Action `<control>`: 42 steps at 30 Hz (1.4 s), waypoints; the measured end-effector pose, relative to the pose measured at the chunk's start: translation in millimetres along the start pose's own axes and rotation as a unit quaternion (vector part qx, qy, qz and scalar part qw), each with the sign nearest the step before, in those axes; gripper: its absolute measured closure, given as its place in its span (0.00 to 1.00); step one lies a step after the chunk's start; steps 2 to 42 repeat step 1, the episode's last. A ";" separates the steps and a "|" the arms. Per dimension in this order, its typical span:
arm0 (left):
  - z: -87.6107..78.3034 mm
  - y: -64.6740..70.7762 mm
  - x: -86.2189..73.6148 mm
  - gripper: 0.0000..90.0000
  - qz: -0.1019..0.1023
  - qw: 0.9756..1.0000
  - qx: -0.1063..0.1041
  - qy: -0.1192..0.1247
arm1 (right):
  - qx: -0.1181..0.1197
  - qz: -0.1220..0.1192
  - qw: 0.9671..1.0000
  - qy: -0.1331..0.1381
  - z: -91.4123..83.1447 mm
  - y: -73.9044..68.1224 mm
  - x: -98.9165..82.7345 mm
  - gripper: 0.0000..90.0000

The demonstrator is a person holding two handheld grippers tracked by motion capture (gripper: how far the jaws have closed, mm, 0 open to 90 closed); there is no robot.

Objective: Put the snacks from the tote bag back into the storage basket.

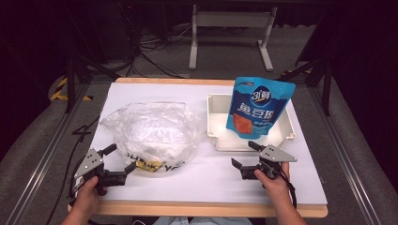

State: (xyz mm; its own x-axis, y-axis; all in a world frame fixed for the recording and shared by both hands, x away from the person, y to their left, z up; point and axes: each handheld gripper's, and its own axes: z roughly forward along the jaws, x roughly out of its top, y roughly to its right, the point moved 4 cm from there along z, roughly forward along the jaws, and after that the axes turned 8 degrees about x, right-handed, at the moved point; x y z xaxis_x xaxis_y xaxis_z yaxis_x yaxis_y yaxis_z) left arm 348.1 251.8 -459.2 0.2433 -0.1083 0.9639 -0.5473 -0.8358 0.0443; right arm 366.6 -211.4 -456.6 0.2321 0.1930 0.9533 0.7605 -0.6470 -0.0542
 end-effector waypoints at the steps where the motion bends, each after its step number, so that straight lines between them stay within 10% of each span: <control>1: 0.2 0.1 0.0 0.00 -0.001 1.000 0.000 0.001 | -0.002 -0.001 1.000 0.004 -0.6 -0.1 1.1 0.06; 42: 0.2 0.1 0.0 0.00 -0.001 1.000 0.000 0.001 | -0.002 -0.001 1.000 0.004 -0.6 -0.1 1.1 0.06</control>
